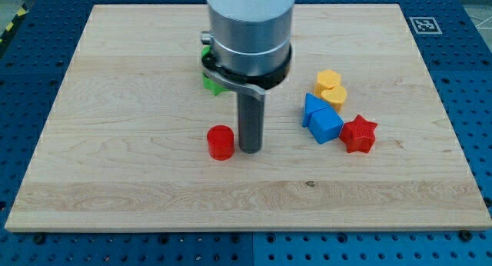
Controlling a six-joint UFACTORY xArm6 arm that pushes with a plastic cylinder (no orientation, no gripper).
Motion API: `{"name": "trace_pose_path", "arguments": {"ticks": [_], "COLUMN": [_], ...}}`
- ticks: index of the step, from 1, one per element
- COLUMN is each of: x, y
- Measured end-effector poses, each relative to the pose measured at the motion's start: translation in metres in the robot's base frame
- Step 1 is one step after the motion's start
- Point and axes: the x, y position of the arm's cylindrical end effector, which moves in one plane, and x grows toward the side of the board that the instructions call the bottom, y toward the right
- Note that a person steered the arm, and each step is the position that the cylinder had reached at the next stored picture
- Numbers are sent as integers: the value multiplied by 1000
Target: Push the line of blocks slightly up
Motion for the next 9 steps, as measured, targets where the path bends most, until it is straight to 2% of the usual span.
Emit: {"name": "trace_pose_path", "arguments": {"ticks": [1,2,3,4,5,6,7,8,9], "x": [60,65,65,61,10,4,-39,-57,-57], "y": [-2,-8,-45,-45,-45,-45,-45,-45,-45]}}
